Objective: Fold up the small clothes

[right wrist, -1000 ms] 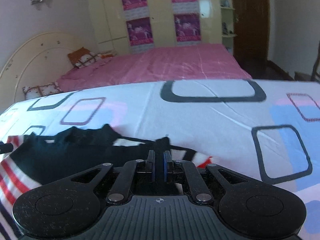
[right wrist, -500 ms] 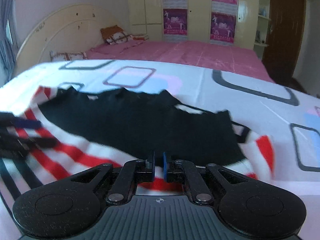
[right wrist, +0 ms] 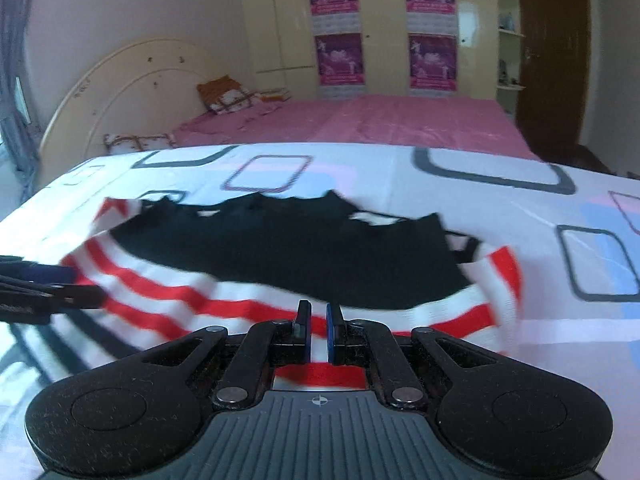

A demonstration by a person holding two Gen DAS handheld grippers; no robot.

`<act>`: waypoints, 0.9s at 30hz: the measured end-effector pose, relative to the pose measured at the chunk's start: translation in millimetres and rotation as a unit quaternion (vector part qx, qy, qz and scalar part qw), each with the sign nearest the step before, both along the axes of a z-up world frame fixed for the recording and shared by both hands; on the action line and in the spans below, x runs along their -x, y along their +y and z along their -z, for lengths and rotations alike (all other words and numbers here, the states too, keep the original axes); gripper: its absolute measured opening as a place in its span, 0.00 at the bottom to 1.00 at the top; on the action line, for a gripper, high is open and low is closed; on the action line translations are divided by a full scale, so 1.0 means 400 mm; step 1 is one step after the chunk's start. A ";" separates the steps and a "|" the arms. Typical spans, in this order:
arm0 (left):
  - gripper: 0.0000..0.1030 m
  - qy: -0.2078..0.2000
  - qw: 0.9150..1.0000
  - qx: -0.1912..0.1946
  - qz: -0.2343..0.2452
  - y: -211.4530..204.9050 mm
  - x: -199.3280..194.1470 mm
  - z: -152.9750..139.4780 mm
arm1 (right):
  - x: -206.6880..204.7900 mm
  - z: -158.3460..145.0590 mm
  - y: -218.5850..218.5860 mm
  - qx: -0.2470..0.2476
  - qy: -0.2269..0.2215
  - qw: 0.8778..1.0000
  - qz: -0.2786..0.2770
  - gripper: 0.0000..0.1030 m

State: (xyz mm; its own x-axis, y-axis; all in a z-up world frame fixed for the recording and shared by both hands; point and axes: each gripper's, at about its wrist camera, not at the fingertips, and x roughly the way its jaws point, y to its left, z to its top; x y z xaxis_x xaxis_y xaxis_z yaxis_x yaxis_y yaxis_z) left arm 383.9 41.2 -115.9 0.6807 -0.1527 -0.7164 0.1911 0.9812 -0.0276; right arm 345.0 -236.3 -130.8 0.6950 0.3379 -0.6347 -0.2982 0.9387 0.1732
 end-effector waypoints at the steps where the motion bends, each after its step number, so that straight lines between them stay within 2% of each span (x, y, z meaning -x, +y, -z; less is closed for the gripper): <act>1: 0.66 0.005 1.000 -0.002 0.002 -0.008 0.002 0.003 | 0.008 0.003 0.013 0.007 0.001 1.000 -0.005 0.05; 4: 0.67 0.021 1.000 -0.008 -0.006 -0.010 0.007 0.029 | 0.041 0.028 0.043 0.046 0.009 0.999 -0.015 0.05; 7: 0.73 0.026 0.999 -0.009 -0.019 0.011 0.012 0.049 | 0.063 0.043 0.025 0.066 0.002 0.998 -0.008 0.05; 18: 0.74 0.030 1.000 0.003 -0.010 0.050 0.033 0.046 | 0.116 0.044 -0.054 0.079 0.044 0.994 0.058 0.05; 27: 0.73 0.028 0.999 0.015 -0.005 0.087 0.071 0.020 | 0.155 0.008 -0.069 0.062 0.045 0.993 0.087 0.05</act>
